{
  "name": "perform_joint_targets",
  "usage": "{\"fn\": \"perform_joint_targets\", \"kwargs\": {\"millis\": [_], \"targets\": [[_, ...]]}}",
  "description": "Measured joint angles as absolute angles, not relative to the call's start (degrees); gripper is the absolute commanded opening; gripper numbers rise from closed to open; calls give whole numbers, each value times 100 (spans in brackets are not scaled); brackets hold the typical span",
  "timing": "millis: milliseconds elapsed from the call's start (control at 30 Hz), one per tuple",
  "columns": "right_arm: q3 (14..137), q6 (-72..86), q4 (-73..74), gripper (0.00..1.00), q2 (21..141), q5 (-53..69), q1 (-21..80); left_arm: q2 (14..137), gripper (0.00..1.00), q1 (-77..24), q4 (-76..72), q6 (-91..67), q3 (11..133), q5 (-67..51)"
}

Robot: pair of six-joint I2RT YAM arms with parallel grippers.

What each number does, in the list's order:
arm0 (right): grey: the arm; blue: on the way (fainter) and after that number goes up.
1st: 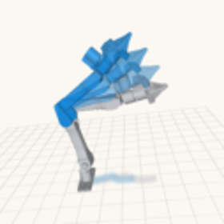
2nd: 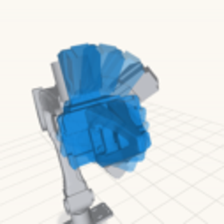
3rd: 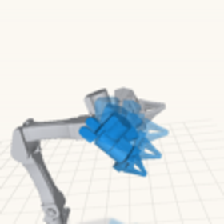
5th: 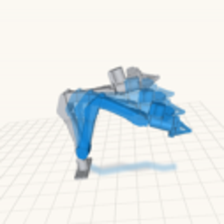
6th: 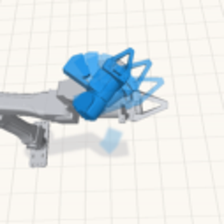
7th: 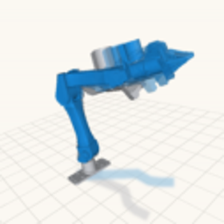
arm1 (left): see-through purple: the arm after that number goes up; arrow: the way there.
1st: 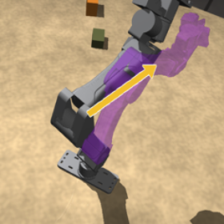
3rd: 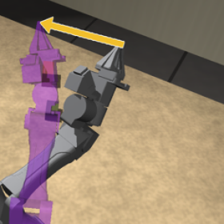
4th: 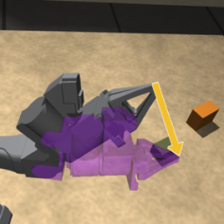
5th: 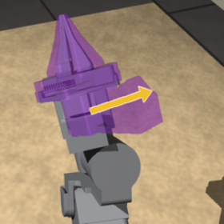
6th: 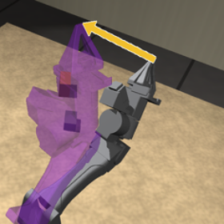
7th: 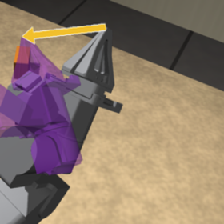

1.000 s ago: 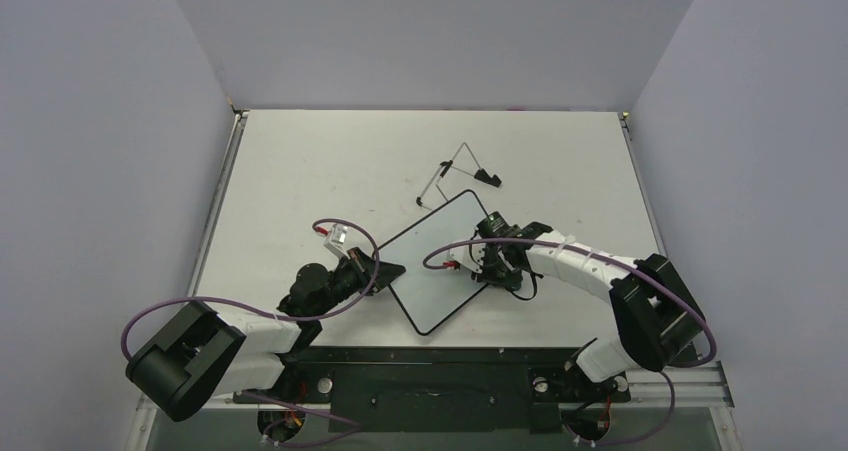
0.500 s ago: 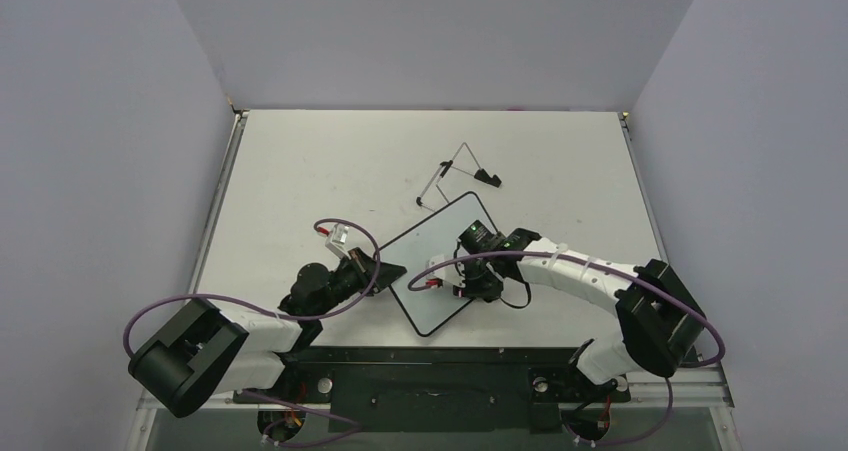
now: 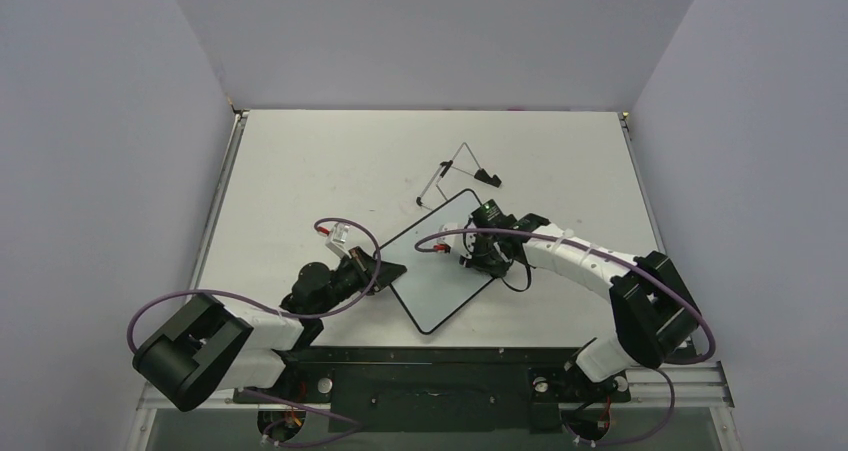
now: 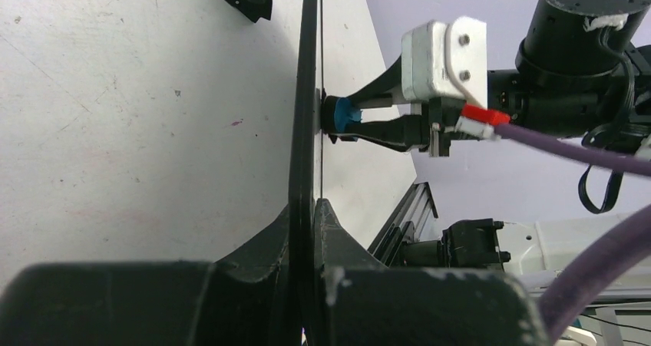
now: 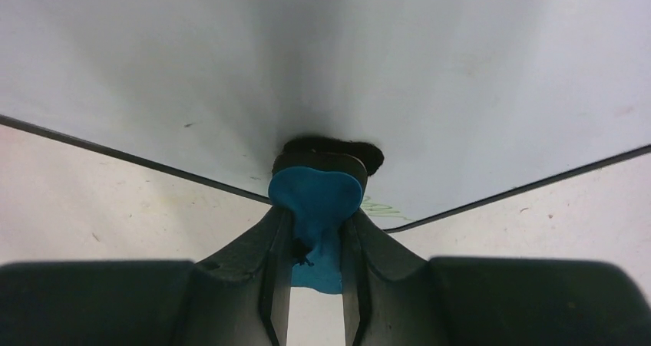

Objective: Erase the whiteboard
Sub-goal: Erase the whiteboard at the center of the board.

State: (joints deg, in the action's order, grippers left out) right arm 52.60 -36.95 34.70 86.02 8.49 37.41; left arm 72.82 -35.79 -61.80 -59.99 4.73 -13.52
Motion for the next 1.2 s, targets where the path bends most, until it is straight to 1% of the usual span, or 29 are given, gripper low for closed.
{"fn": "perform_joint_targets", "kwargs": {"millis": [100, 267, 367, 500, 667, 900, 1100, 1200], "targets": [[5168, -3874, 3531, 0, 8534, 882, 3986, 7369, 0, -3577, -6270, -6038, 478, -1361], [5068, -4276, 3933, 0, 8409, 1455, 4770, 7393, 0, -3577, -6316, -6034, 478, -1382], [5065, -4322, 3986, 0, 8409, 1616, 4609, 7347, 0, -3579, -6270, -6023, 478, -1396], [5004, -4353, 3968, 0, 8409, 1627, 3933, 7220, 0, -3579, -6145, -5981, 478, -1424], [4845, -4394, 3957, 0, 8409, 1448, 3400, 7207, 0, -3579, -6141, -5970, 478, -1485], [4770, -4466, 4007, 0, 8344, 1439, 3454, 7166, 0, -3579, -6112, -5951, 478, -1518], [4753, -4589, 4132, 0, 7955, 1855, 4099, 7126, 0, -3581, -6084, -5959, 478, -1566], [4777, -4584, 4128, 0, 7915, 1914, 3861, 7126, 0, -3581, -6080, -5959, 478, -1573]]}}
